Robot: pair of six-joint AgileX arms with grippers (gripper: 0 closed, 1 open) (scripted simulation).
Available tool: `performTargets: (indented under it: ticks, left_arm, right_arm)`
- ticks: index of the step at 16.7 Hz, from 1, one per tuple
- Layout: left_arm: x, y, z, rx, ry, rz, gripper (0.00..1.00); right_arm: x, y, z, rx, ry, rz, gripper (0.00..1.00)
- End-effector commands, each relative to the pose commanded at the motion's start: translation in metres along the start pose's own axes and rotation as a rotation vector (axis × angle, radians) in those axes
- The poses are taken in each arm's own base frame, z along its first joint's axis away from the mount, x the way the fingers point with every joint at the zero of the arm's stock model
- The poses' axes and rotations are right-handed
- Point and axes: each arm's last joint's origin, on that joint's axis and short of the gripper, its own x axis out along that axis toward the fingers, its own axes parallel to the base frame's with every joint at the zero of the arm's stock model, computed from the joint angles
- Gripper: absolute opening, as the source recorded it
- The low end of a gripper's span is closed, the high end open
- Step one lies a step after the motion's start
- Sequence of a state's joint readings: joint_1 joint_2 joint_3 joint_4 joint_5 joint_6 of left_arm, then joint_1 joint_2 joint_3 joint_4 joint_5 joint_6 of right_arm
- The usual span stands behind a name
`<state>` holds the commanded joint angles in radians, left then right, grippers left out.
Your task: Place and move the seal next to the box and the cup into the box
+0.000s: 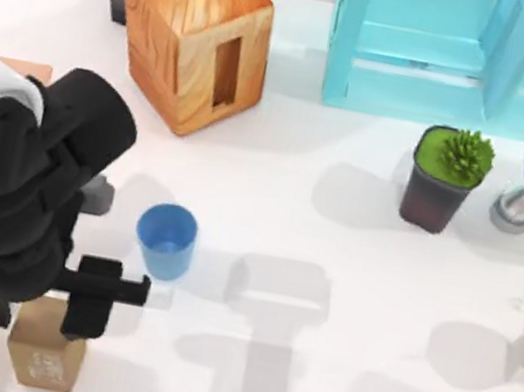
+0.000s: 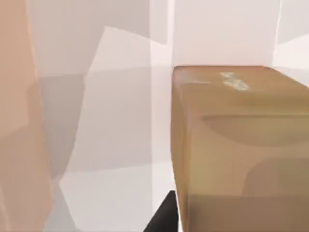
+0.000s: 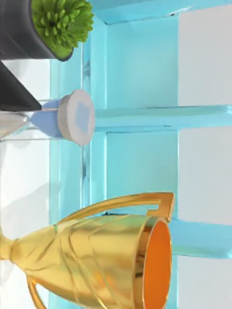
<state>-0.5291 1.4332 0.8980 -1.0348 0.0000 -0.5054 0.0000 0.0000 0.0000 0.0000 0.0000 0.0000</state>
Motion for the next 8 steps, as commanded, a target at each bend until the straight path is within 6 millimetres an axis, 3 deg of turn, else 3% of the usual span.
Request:
performTargets:
  ticks: [3, 8]
  left_arm:
    - [0.0, 0.0, 0.0, 0.0, 0.0, 0.0, 0.98]
    - [0.0, 0.0, 0.0, 0.0, 0.0, 0.0, 1.0]
  right_arm:
    - [0.0, 0.0, 0.0, 0.0, 0.0, 0.0, 1.0]
    - [0.0, 0.0, 0.0, 0.0, 0.0, 0.0, 1.0]
